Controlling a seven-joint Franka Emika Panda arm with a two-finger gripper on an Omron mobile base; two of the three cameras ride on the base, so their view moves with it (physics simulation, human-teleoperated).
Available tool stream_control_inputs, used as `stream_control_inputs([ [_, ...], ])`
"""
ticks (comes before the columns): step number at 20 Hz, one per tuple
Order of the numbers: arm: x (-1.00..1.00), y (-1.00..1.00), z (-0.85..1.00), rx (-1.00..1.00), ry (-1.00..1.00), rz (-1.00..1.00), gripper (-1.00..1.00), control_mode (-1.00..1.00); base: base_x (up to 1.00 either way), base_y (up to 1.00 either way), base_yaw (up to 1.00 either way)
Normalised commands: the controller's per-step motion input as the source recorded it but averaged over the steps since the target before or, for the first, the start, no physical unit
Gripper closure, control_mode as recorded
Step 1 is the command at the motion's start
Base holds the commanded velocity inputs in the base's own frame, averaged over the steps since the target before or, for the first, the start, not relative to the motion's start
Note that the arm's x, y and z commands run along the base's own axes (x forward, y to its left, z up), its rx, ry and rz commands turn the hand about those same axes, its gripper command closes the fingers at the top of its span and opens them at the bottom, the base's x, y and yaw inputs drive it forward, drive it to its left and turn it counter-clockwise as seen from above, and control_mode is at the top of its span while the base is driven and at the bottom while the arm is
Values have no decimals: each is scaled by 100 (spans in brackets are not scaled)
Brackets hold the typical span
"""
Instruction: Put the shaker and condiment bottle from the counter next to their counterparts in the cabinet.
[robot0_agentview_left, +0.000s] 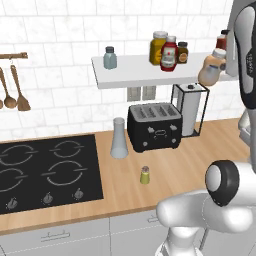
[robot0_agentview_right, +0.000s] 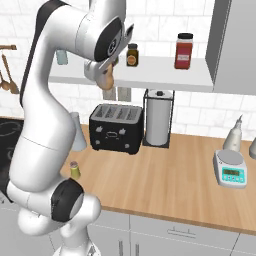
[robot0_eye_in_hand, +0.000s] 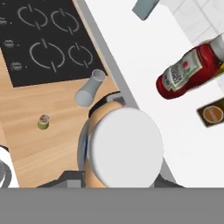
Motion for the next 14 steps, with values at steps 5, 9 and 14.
stream_control_inputs([
  [5,0,0,18,0,0,-1,100,-100,0,0,0],
  [9,0,0,5,-5,0,-3,100,-100,0,0,0],
  [14,0,0,0,-9,-1,-5,100,-100,0,0,0],
])
